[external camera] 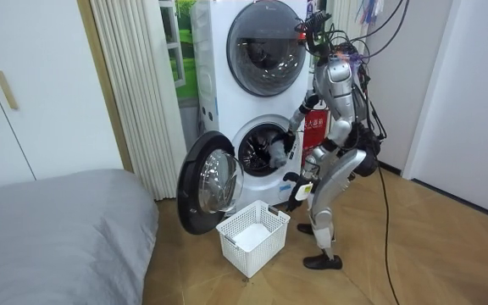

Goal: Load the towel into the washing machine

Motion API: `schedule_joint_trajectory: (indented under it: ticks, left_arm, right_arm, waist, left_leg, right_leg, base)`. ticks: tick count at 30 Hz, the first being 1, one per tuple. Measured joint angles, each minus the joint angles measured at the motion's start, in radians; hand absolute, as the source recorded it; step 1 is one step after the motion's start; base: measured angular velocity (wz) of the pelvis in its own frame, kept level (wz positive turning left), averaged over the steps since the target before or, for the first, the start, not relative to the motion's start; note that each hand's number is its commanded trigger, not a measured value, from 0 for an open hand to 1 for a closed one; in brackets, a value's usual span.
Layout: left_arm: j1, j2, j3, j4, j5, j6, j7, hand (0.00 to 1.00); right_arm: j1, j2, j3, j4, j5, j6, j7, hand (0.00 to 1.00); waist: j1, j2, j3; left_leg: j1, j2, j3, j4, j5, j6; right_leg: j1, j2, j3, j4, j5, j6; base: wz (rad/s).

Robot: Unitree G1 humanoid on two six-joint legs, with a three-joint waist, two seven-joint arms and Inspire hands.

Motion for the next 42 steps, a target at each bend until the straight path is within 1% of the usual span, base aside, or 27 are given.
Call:
schedule_joint_trajectory:
  ticks: [2, 3, 4, 5, 7, 8, 9, 10, 11, 12, 13, 14, 15, 17, 19, 20, 23, 27, 28, 30, 32, 33, 34, 35, 39, 41, 42]
  left_arm:
    - [0.003, 0.004, 0.000, -0.002, 0.019, -0.001, 0.012, 0.00]
    - [0.005, 0.005, 0.000, -0.002, 0.035, -0.003, 0.013, 0.00]
    - [0.012, 0.007, 0.000, -0.016, 0.062, -0.004, 0.026, 0.00]
    - [0.028, 0.009, 0.000, -0.044, 0.079, -0.005, 0.039, 0.00]
    - [0.047, 0.014, 0.000, -0.094, 0.099, -0.008, 0.056, 0.00]
    - [0.053, 0.018, 0.004, -0.120, 0.109, -0.017, 0.067, 0.00]
    - [0.056, 0.014, 0.010, -0.139, 0.118, -0.030, 0.071, 0.00]
    - [0.056, 0.011, 0.013, -0.147, 0.118, -0.036, 0.071, 0.00]
    - [0.058, 0.002, 0.025, -0.152, 0.119, -0.048, 0.071, 0.00]
    - [0.057, -0.002, 0.032, -0.152, 0.121, -0.054, 0.071, 0.00]
    - [0.060, -0.007, 0.039, -0.152, 0.141, -0.071, 0.072, 0.00]
    - [0.063, -0.007, 0.040, -0.152, 0.141, -0.082, 0.074, 0.00]
    - [0.063, -0.007, 0.039, -0.152, 0.143, -0.088, 0.076, 0.00]
    - [0.071, -0.010, 0.038, -0.151, 0.180, -0.112, 0.079, 0.00]
    - [0.082, -0.014, 0.037, -0.151, 0.197, -0.118, 0.079, 0.00]
    - [0.089, -0.018, 0.036, -0.151, 0.210, -0.123, 0.079, 0.00]
    - [0.094, -0.024, 0.029, -0.151, 0.224, -0.137, 0.075, 0.00]
    - [0.074, -0.027, 0.030, -0.150, 0.223, -0.143, 0.068, 0.00]
    - [0.069, -0.027, 0.030, -0.150, 0.224, -0.144, 0.067, 0.00]
    - [0.059, -0.027, 0.029, -0.150, 0.223, -0.144, 0.061, 0.00]
    - [0.049, -0.032, 0.026, -0.150, 0.223, -0.148, 0.045, 0.00]
    - [0.047, -0.034, 0.025, -0.149, 0.223, -0.150, 0.045, 0.00]
    - [0.048, -0.043, 0.020, -0.149, 0.223, -0.156, 0.043, 0.00]
    - [0.050, -0.044, 0.023, -0.149, 0.224, -0.158, 0.041, 0.00]
    - [0.055, -0.049, 0.027, -0.147, 0.257, -0.158, 0.024, 0.00]
    - [0.050, -0.049, 0.020, -0.143, 0.295, -0.158, 0.011, 0.00]
    - [0.047, -0.049, 0.019, -0.131, 0.303, -0.158, 0.003, 0.00]
  right_arm:
    - [-0.028, -0.015, -0.017, 0.012, 0.010, 0.000, -0.033, 1.00]
    - [-0.036, -0.019, -0.019, 0.012, 0.014, 0.000, -0.044, 0.71]
    - [-0.054, -0.021, -0.030, 0.011, 0.015, 0.001, -0.069, 0.55]
    - [-0.072, -0.021, -0.048, 0.011, 0.015, 0.004, -0.090, 0.57]
    - [-0.096, -0.023, -0.062, 0.011, 0.022, 0.006, -0.118, 0.56]
    - [-0.110, -0.023, -0.079, 0.010, 0.026, 0.011, -0.143, 0.61]
    - [-0.122, -0.023, -0.106, 0.010, 0.028, 0.018, -0.175, 0.62]
    - [-0.129, -0.023, -0.114, 0.010, 0.028, 0.019, -0.191, 0.09]
    - [-0.142, -0.023, -0.134, 0.010, 0.029, 0.019, -0.223, 0.00]
    - [-0.148, -0.023, -0.139, 0.010, 0.030, 0.018, -0.240, 0.00]
    - [-0.166, -0.023, -0.150, 0.012, 0.043, 0.018, -0.275, 0.00]
    - [-0.175, -0.023, -0.165, 0.012, 0.064, 0.018, -0.303, 0.00]
    - [-0.177, -0.023, -0.174, 0.012, 0.069, 0.018, -0.316, 0.00]
    - [-0.188, -0.023, -0.199, 0.012, 0.074, 0.011, -0.391, 0.00]
    - [-0.193, -0.023, -0.215, 0.012, 0.082, -0.018, -0.434, 0.00]
    - [-0.194, -0.023, -0.223, 0.012, 0.087, -0.041, -0.456, 0.00]
    - [-0.199, -0.023, -0.249, 0.012, 0.102, -0.079, -0.502, 0.00]
    - [-0.200, -0.023, -0.249, 0.012, 0.145, -0.132, -0.522, 0.00]
    - [-0.200, -0.023, -0.249, 0.012, 0.146, -0.139, -0.522, 0.00]
    - [-0.201, -0.023, -0.249, 0.012, 0.146, -0.161, -0.521, 0.00]
    - [-0.201, -0.030, -0.250, 0.012, 0.147, -0.194, -0.520, 0.00]
    - [-0.201, -0.033, -0.250, 0.013, 0.146, -0.201, -0.520, 0.00]
    - [-0.200, -0.034, -0.252, 0.012, 0.144, -0.217, -0.520, 0.00]
    - [-0.194, -0.034, -0.253, 0.006, 0.144, -0.228, -0.519, 0.00]
    - [-0.161, -0.034, -0.275, -0.039, 0.141, -0.241, -0.522, 0.00]
    - [-0.133, -0.034, -0.277, -0.059, 0.140, -0.264, -0.520, 0.00]
    - [-0.125, -0.034, -0.277, -0.060, 0.137, -0.267, -0.517, 0.00]
  waist:
    - [0.002, -0.005, 0.0002]
    - [0.002, -0.007, 0.0008]
    - [-0.002, -0.014, 0.0019]
    - [-0.011, -0.015, 0.0024]
    - [-0.026, -0.015, 0.0023]
    - [-0.037, -0.015, 0.0023]
    - [-0.045, -0.015, 0.0022]
    - [-0.049, -0.015, 0.0023]
    - [-0.053, -0.016, 0.0023]
    - [-0.053, -0.019, 0.0017]
    - [-0.059, -0.020, 0.0020]
    - [-0.068, -0.019, 0.0019]
    - [-0.070, -0.019, 0.0019]
    - [-0.083, -0.019, 0.0020]
    - [-0.083, -0.019, 0.0022]
    - [-0.083, -0.019, 0.0022]
    - [-0.082, -0.018, 0.0025]
    - [-0.076, -0.012, 0.0043]
    - [-0.074, -0.011, 0.0045]
    - [-0.068, 0.000, 0.0038]
    - [-0.057, 0.024, 0.0050]
    - [-0.057, 0.034, 0.0054]
    - [-0.054, 0.044, 0.0048]
    - [-0.050, 0.050, 0.0049]
    - [-0.045, 0.059, 0.0032]
    - [-0.029, 0.059, 0.0033]
    - [-0.024, 0.059, 0.0034]
  left_leg:
    - [0.000, 0.001, 0.001, 0.002, -0.002, 0.004]
    - [0.000, 0.001, 0.002, 0.002, -0.003, 0.005]
    - [0.000, 0.001, 0.005, 0.003, -0.004, 0.007]
    - [-0.002, 0.001, 0.006, 0.004, -0.005, 0.008]
    - [-0.004, 0.000, 0.006, 0.006, -0.008, 0.013]
    - [-0.005, 0.000, 0.006, 0.012, -0.011, 0.018]
    - [-0.010, 0.001, 0.013, 0.023, -0.017, 0.024]
    - [-0.014, 0.000, 0.018, 0.027, -0.019, 0.027]
    - [-0.018, 0.000, 0.026, 0.034, -0.021, 0.031]
    - [-0.018, -0.001, 0.036, 0.036, -0.023, 0.035]
    - [-0.018, -0.003, 0.050, 0.038, -0.029, 0.041]
    - [-0.018, -0.016, 0.051, 0.038, -0.029, 0.042]
    - [-0.018, -0.016, 0.051, 0.038, -0.030, 0.043]
    - [-0.018, -0.018, 0.054, 0.046, -0.035, 0.052]
    - [-0.018, -0.015, 0.067, 0.049, -0.040, 0.058]
    - [-0.018, -0.015, 0.074, 0.049, -0.042, 0.062]
    - [-0.019, -0.016, 0.082, 0.049, -0.047, 0.071]
    - [-0.018, -0.015, 0.088, 0.048, -0.050, 0.076]
    - [-0.018, -0.015, 0.087, 0.046, -0.050, 0.076]
    - [-0.018, -0.015, 0.087, 0.043, -0.050, 0.076]
    - [-0.018, -0.017, 0.080, 0.041, -0.050, 0.076]
    - [-0.017, -0.018, 0.075, 0.040, -0.050, 0.076]
    - [-0.011, -0.021, 0.074, 0.035, -0.049, 0.077]
    - [-0.004, -0.024, 0.076, 0.030, -0.049, 0.077]
    - [0.008, -0.034, 0.077, 0.014, -0.047, 0.078]
    - [0.013, -0.035, 0.077, 0.008, -0.047, 0.079]
    - [0.019, -0.036, 0.078, 0.004, -0.047, 0.079]
  right_leg:
    - [0.001, 0.001, 0.001, -0.001, 0.000, 0.002]
    - [0.001, 0.000, 0.001, -0.001, 0.000, 0.003]
    - [-0.002, 0.000, 0.005, 0.000, -0.001, 0.004]
    - [-0.002, -0.001, 0.002, -0.001, -0.002, 0.006]
    - [-0.002, -0.002, 0.002, 0.001, -0.005, 0.010]
    - [-0.002, -0.004, 0.003, 0.007, -0.008, 0.013]
    - [-0.008, -0.007, 0.008, 0.021, -0.017, 0.018]
    - [-0.015, -0.008, 0.013, 0.030, -0.021, 0.022]
    - [-0.025, -0.016, 0.024, 0.045, -0.027, 0.026]
    - [-0.032, -0.020, 0.027, 0.052, -0.030, 0.028]
    - [-0.040, -0.027, 0.033, 0.065, -0.034, 0.031]
    - [-0.043, -0.036, 0.034, 0.072, -0.038, 0.034]
    - [-0.043, -0.039, 0.034, 0.073, -0.039, 0.036]
    - [-0.043, -0.042, 0.041, 0.084, -0.051, 0.048]
    - [-0.043, -0.046, 0.042, 0.086, -0.055, 0.052]
    - [-0.043, -0.049, 0.042, 0.087, -0.056, 0.056]
    - [-0.042, -0.055, 0.041, 0.088, -0.060, 0.063]
    - [-0.041, -0.057, 0.041, 0.084, -0.061, 0.067]
    - [-0.041, -0.057, 0.041, 0.083, -0.060, 0.068]
    - [-0.040, -0.057, 0.041, 0.080, -0.060, 0.069]
    - [-0.034, -0.059, 0.032, 0.074, -0.058, 0.069]
    - [-0.029, -0.061, 0.025, 0.071, -0.058, 0.069]
    - [-0.023, -0.063, 0.025, 0.069, -0.058, 0.069]
    - [-0.019, -0.066, 0.026, 0.067, -0.058, 0.070]
    - [-0.012, -0.074, 0.026, 0.065, -0.061, 0.075]
    - [-0.007, -0.074, 0.026, 0.064, -0.060, 0.076]
    - [-0.002, -0.075, 0.026, 0.061, -0.060, 0.077]
  base:
    - [0.00]
    - [0.00]
    - [0.00]
    - [0.00]
    - [0.04]
    - [0.06]
    - [0.06]
    - [0.08]
    - [0.04]
    - [-0.03]
    - [-0.04]
    - [0.00]
    - [0.12]
    - [0.12]
    - [0.05]
    - [0.04]
    - [0.02]
    - [0.00]
    - [0.00]
    - [0.00]
    - [0.03]
    - [0.09]
    - [0.07]
    - [0.06]
    - [0.03]
    - [0.00]
    - [0.00]
